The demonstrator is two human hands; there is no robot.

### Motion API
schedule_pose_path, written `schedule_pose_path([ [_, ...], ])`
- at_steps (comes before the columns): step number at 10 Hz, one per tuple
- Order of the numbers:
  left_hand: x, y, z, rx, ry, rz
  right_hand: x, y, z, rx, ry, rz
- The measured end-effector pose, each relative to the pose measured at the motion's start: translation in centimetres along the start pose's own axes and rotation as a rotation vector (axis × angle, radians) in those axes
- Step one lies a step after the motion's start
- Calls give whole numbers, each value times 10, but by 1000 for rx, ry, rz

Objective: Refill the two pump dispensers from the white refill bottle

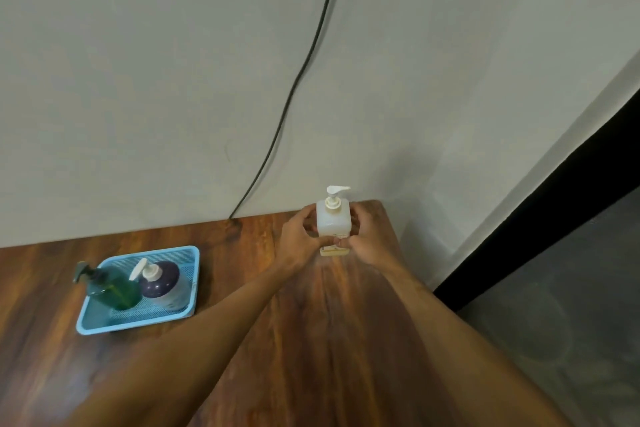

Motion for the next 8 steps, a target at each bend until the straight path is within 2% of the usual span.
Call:
schedule_pose_path([
  [3, 44, -8, 38, -44, -36, -42, 7, -21, -37, -18, 93, 6],
  [6, 60, -8, 55, -55, -63, -40, 22, -31, -63, 148, -84, 49],
  [8, 51, 3, 40, -20, -118, 108, 9, -22, -53, -3, 46, 37],
])
Point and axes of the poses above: each hand's wrist, its own y-axis away from the middle knuckle, its own x-axis out of the palm, z = x × y, the point moved 7 cm from there along -y, towards the middle knuckle, and after that the axes turned 10 degrees about -z, right-handed, at the moved point
